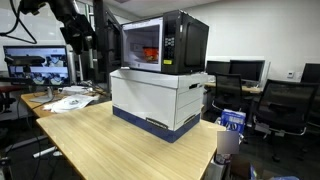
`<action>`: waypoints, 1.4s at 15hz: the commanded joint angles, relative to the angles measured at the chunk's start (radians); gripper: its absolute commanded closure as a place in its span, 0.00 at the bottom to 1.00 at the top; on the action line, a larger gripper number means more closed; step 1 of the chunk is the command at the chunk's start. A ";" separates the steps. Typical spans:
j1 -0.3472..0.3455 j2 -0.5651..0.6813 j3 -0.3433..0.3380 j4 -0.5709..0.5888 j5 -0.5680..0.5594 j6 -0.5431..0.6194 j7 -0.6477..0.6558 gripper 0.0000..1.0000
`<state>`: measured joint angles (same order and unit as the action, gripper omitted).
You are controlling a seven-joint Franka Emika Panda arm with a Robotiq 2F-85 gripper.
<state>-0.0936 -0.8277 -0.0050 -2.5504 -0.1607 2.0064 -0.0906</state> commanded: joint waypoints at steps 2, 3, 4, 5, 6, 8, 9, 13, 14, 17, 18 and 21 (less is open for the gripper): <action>0.104 0.036 0.035 0.150 0.078 -0.202 0.027 0.00; 0.115 0.042 0.041 0.184 0.089 -0.240 0.038 0.00; 0.132 0.052 0.047 0.225 0.107 -0.291 0.043 0.00; 0.142 0.060 0.052 0.252 0.121 -0.316 0.049 0.00; 0.150 0.065 0.056 0.278 0.136 -0.342 0.056 0.00; 0.163 0.081 0.066 0.334 0.163 -0.384 0.075 0.00; 0.168 0.086 0.070 0.356 0.173 -0.398 0.078 0.00; 0.176 0.118 0.079 0.438 0.205 -0.424 0.096 0.00; 0.175 0.124 0.082 0.463 0.206 -0.427 0.103 0.00; 0.183 0.157 0.086 0.539 0.214 -0.425 0.092 0.00; 0.186 0.171 0.087 0.561 0.216 -0.421 0.091 0.00; 0.180 0.196 0.093 0.585 0.201 -0.356 0.103 0.00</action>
<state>0.0896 -0.6726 0.0836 -2.0003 0.0327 1.5960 0.0118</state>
